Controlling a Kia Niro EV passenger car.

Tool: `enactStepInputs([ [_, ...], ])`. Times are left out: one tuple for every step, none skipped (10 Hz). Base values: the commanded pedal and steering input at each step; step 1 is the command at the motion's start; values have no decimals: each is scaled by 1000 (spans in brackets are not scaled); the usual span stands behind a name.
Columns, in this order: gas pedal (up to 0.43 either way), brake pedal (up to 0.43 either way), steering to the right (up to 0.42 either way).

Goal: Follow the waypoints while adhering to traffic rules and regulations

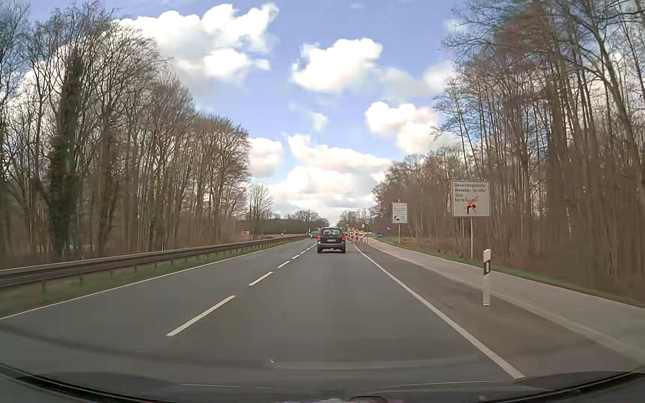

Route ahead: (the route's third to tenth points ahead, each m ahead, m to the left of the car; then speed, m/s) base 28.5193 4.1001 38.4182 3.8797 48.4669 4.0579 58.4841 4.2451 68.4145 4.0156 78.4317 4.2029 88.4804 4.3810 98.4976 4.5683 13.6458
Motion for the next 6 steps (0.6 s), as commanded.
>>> enactStepInputs([
  [39, 0, 1],
  [98, 0, 1],
  [130, 0, 1],
  [138, 0, 1],
  [138, 0, 1],
  [138, 0, 1],
])
